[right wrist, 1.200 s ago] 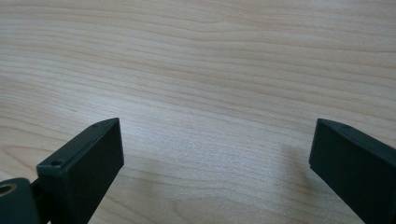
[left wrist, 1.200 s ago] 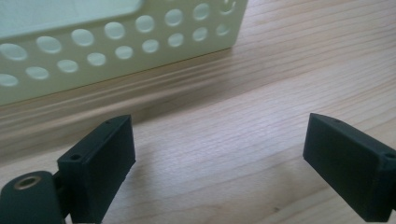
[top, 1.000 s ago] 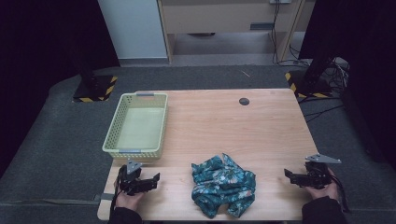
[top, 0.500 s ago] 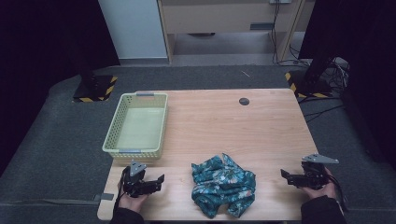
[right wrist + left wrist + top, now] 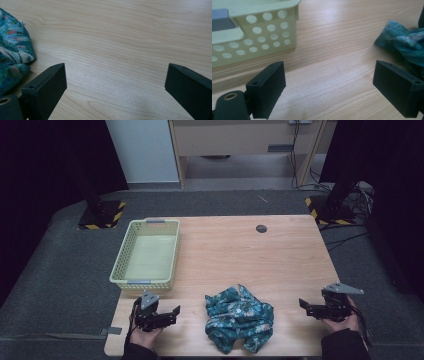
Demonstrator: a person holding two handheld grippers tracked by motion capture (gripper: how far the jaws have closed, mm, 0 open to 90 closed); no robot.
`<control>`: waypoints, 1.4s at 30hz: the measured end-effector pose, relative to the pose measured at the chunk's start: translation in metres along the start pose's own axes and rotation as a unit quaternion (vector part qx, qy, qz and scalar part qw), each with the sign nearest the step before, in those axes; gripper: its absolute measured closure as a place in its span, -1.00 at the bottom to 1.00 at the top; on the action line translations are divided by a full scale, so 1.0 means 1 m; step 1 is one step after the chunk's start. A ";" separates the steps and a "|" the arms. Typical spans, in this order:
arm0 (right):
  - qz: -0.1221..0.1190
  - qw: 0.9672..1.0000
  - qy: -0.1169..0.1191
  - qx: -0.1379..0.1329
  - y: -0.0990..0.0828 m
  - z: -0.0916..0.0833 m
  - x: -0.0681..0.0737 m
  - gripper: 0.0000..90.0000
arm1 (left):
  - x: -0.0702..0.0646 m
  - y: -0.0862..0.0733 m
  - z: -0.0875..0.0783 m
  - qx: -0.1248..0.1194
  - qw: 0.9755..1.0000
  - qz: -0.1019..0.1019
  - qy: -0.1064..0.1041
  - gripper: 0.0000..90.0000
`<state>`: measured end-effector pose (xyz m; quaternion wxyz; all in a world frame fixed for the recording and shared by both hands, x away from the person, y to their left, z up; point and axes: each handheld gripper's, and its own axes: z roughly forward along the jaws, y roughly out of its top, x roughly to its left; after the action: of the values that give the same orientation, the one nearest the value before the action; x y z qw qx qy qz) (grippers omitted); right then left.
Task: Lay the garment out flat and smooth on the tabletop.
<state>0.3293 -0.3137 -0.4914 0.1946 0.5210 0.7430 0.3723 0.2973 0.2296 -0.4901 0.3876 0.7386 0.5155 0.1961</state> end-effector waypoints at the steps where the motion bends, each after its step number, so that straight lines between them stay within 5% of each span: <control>1: 0.000 1.000 0.000 -0.001 0.000 -0.001 0.000 -0.91 | -0.001 0.001 -0.001 -0.001 1.000 0.001 -0.001 -0.77; 27: 0.002 0.999 0.021 -0.037 0.027 -0.003 0.011 -0.88 | -0.018 0.038 0.001 -0.032 0.999 0.017 -0.014 -0.74; 42: -0.004 0.999 0.037 -0.037 0.037 0.007 0.022 -0.85 | -0.035 0.050 0.017 -0.017 0.999 0.032 -0.035 -0.72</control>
<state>0.3486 -0.2845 -0.4656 0.1876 0.4959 0.7378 0.4178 0.3257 0.1824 -0.4587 0.4111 0.7546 0.4742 0.1917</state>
